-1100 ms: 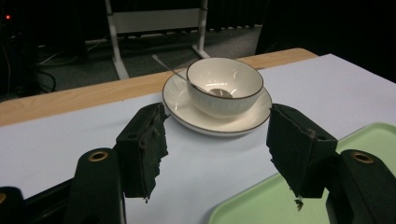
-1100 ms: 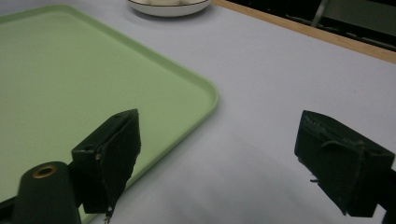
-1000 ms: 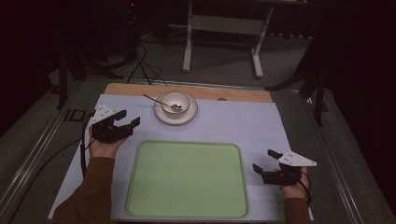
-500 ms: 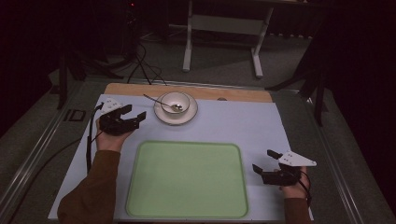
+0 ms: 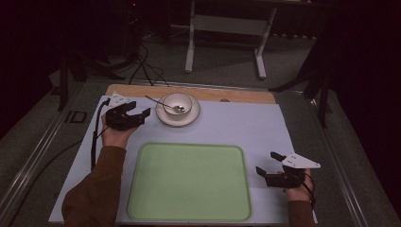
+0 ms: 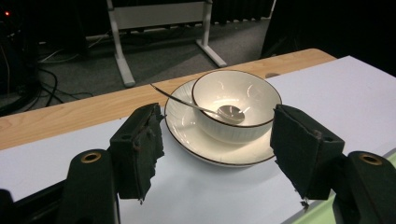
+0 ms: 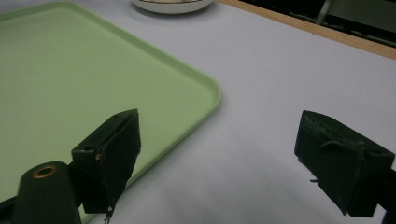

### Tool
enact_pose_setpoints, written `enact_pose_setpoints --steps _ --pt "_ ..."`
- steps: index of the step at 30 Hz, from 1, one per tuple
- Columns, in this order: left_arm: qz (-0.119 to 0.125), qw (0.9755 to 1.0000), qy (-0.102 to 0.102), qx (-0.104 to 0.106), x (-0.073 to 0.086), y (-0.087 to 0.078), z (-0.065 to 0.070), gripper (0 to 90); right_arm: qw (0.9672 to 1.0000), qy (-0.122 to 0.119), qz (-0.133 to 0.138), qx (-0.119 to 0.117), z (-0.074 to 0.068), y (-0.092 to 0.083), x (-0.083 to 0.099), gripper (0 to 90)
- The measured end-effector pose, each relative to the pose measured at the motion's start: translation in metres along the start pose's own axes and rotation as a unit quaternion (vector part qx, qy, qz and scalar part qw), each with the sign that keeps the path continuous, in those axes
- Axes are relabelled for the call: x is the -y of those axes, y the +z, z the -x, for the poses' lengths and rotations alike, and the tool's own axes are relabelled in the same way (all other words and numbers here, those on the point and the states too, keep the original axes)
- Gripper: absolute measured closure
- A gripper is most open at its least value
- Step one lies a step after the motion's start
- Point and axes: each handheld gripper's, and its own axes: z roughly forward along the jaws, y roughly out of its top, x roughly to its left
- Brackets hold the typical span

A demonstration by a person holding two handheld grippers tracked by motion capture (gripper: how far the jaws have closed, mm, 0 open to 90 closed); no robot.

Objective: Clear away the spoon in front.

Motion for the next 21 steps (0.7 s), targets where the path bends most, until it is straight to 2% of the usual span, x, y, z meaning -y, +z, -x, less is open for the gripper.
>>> enact_pose_setpoints --steps 5,10,21 --pt "0.002 0.9999 -0.011 -0.003 -0.001 0.009 -0.003 34.1 1.0 0.0 -0.001 0.001 0.0 0.0 0.0 14.1" --pt "-0.004 0.9999 -0.013 0.001 0.0 0.017 -0.003 35.6 1.0 0.001 -0.001 0.001 0.0 0.0 0.0 14.1" --pt "-0.034 0.9994 0.002 -0.007 0.005 0.041 -0.007 38.8 1.0 0.001 -0.001 0.001 0.0 0.0 0.0 14.1"
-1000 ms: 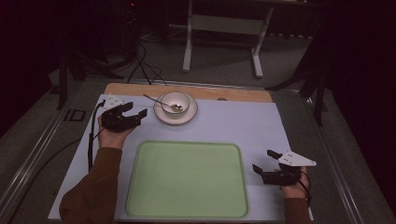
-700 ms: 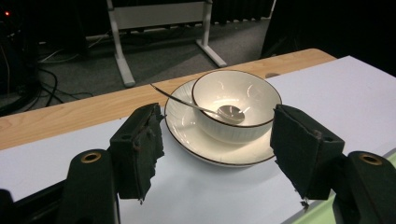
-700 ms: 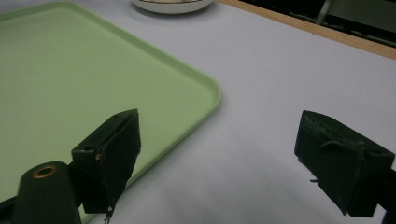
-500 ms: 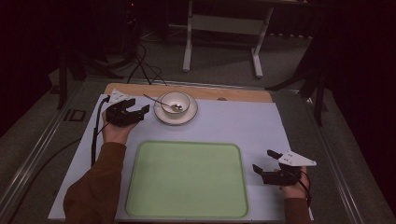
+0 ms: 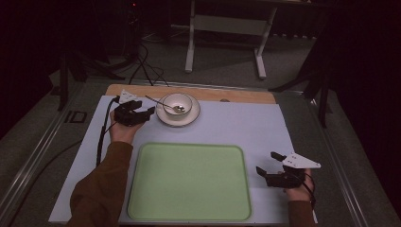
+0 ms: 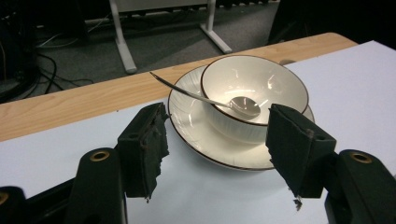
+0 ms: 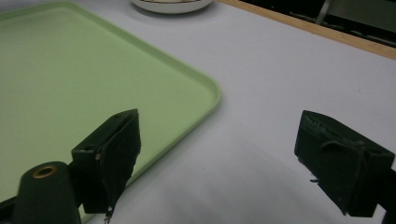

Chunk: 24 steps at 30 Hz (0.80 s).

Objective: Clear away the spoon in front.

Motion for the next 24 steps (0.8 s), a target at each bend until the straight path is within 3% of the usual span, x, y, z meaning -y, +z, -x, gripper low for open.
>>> enact_pose_setpoints --steps 8,11,24 --pt "-0.007 0.9999 0.008 -0.012 0.002 0.014 -0.005 45.9 1.0 0.0 0.001 0.0 0.0 0.0 0.0 14.2" --pt "-0.015 0.9998 -0.001 -0.01 0.004 0.021 -0.009 49.1 1.0 0.0 0.002 0.0 0.0 -0.001 0.0 14.1" --pt "-0.024 0.9996 -0.011 -0.007 0.0 0.051 -0.009 49.6 1.0 0.004 0.004 0.0 0.001 -0.002 0.0 14.2"
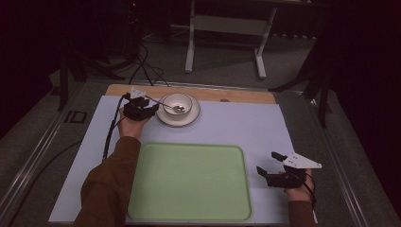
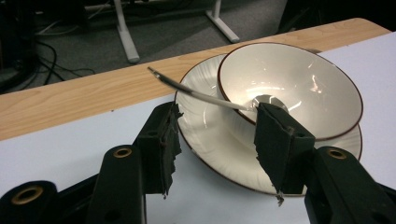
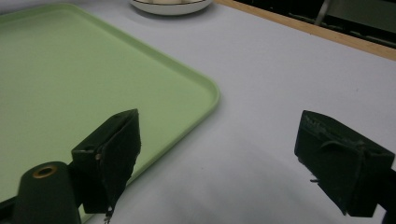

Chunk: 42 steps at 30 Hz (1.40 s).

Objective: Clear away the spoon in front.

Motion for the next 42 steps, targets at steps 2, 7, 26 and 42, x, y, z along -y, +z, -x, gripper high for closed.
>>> enact_pose_setpoints --steps 2,7,26,42 --pt "0.004 1.0 -0.008 0.004 -0.001 0.004 0.0 50.3 1.0 0.0 0.0 0.0 0.0 0.0 0.0 14.1" --pt "0.002 0.9999 -0.015 0.003 -0.003 0.016 0.001 53.1 1.0 -0.001 0.001 0.0 0.001 0.0 0.0 14.1" --pt "0.038 0.9981 -0.005 0.049 -0.009 0.005 0.021 88.1 0.9999 -0.008 -0.009 0.003 -0.001 0.0 0.001 14.2" --pt "0.062 0.9969 0.009 0.048 -0.02 -0.021 0.027 89.1 0.9999 -0.01 -0.01 0.001 -0.002 0.0 0.001 14.2"
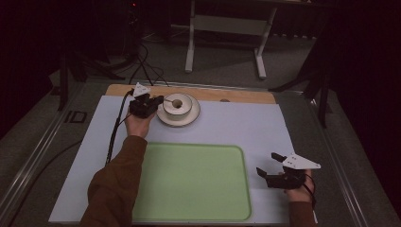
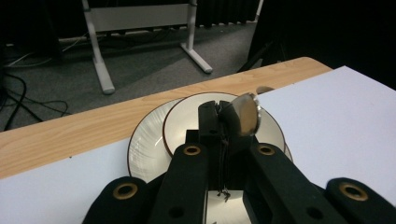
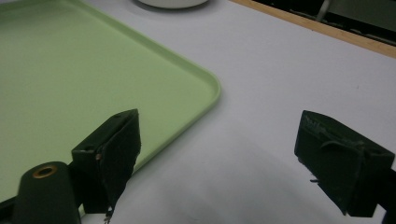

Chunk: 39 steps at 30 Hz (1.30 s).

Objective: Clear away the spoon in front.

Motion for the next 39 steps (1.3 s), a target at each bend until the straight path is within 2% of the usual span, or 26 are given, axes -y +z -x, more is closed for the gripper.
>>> enact_pose_setpoints --steps 9,21,23,24,31,36,39 --pt "-0.005 0.9999 0.009 0.002 -0.001 -0.013 0.0 89.1 1.0 0.0 0.0 0.0 0.0 0.0 0.0 14.2" --pt "0.011 0.9998 0.011 0.01 -0.004 -0.044 0.0 89.1 1.0 -0.001 0.0 0.0 0.0 0.0 0.0 14.2" --pt "0.011 0.9998 0.011 0.01 -0.004 -0.044 0.0 89.1 1.0 -0.001 0.0 0.0 0.0 0.0 0.0 14.2" --pt "0.011 0.9998 0.009 0.012 -0.002 -0.054 0.004 89.0 1.0 -0.001 -0.001 0.0 0.0 0.0 0.0 14.2" --pt "0.005 0.9998 0.015 0.016 0.006 -0.071 0.013 89.0 1.0 -0.001 -0.001 0.001 -0.001 0.0 0.0 14.2" --pt "-0.009 0.9994 0.031 0.011 0.01 -0.082 0.018 89.1 1.0 -0.001 0.0 0.0 -0.001 0.0 0.0 14.2" --pt "-0.013 0.9994 0.03 0.014 0.014 -0.09 0.019 89.0 1.0 -0.001 -0.001 0.0 -0.001 0.0 0.0 14.2"
